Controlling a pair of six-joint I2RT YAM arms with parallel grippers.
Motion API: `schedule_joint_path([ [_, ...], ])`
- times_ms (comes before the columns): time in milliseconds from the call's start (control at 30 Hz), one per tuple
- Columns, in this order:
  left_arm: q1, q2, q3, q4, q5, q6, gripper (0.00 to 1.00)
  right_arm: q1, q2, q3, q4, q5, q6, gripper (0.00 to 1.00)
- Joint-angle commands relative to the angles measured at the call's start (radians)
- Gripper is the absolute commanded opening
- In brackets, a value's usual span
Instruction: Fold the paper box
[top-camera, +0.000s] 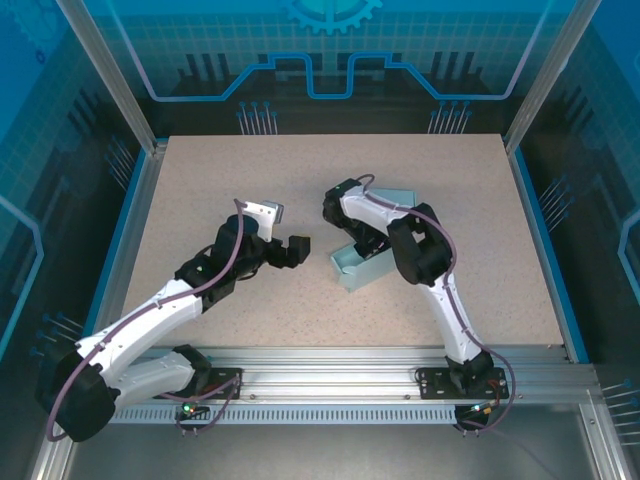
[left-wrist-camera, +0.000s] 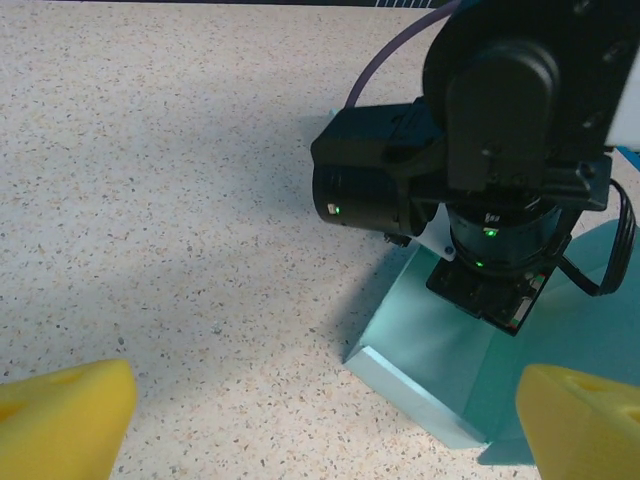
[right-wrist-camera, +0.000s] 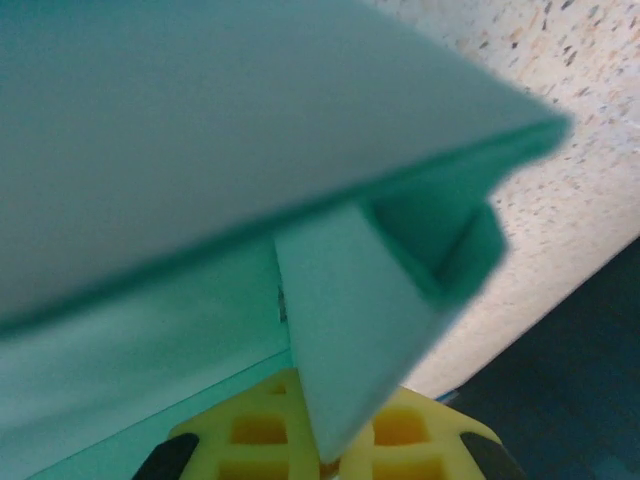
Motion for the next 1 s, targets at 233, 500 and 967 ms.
schedule_joint_path([
  [233, 0.029, 0.015, 0.01, 0.006, 0.0, 0.0, 0.99, 0.028, 0.022, -0.015, 0.158, 0.001, -0.021, 0.44],
  [500, 0.058, 0.037, 0.004, -0.001, 0.008, -0.016, 0.99, 0.038, -0.173, -0.015, 0.167, -0.072, -0.043, 0.68],
  [967, 0.085, 0.326, 0.054, 0.016, -0.076, 0.012, 0.84, 0.132, -0.562, 0.022, 0.123, -0.035, 0.042, 0.97],
])
